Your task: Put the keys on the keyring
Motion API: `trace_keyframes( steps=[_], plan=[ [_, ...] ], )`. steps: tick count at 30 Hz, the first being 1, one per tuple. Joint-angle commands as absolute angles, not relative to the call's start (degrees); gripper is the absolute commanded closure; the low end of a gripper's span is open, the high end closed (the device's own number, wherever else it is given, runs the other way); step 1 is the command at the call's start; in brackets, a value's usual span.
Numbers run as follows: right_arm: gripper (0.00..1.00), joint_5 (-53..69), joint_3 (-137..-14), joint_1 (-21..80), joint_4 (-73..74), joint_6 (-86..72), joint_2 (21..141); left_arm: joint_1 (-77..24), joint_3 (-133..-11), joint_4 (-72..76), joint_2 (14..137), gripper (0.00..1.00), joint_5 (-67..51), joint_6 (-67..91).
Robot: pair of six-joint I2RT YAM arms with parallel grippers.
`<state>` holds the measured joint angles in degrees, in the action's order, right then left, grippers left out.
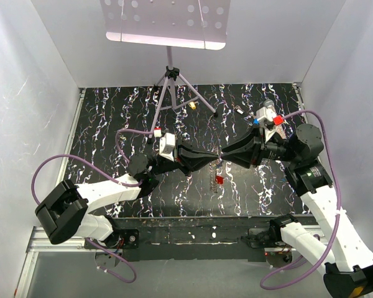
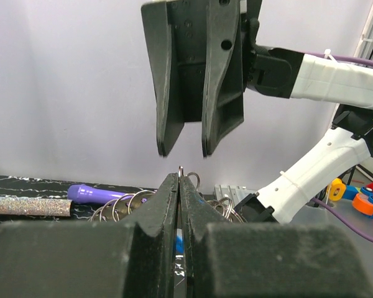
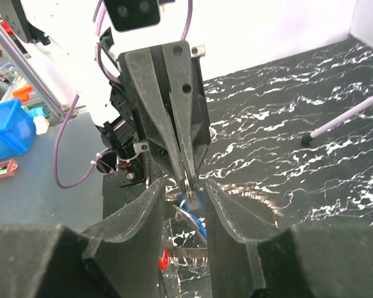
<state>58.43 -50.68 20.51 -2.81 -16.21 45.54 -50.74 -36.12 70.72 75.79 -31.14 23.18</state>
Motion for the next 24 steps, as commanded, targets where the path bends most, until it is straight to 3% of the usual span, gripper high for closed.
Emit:
trace_keyframes(
  steps=[1, 5, 10, 15, 24],
  plan=[
    [0.61, 59.9, -55.1, 19.5, -5.8, -17.6, 45.3, -50.8, -36.0, 73.2, 75.1, 1.00, -29.9, 22.9],
    [0.65, 59.2, -54.1, 19.1, -3.7, -15.7, 44.8, -50.8, -36.0, 73.3, 74.6, 1.00, -30.3, 23.0],
    [0.79, 58.5, -54.1, 19.1, -0.6, -12.1, 45.4, -50.8, -35.9, 73.3, 74.2, 1.00, -30.2, 23.4],
    [0.85, 60.3, -53.9, 19.2, 0.0, -10.5, 46.2, -50.8, -36.3, 73.5, 74.1, 1.00, -30.4, 23.6],
    [0.88, 62.9, -53.4, 20.0, -0.1, -10.0, 46.6, -50.8, -36.5, 73.6, 74.1, 1.00, -30.2, 23.7]
  ],
)
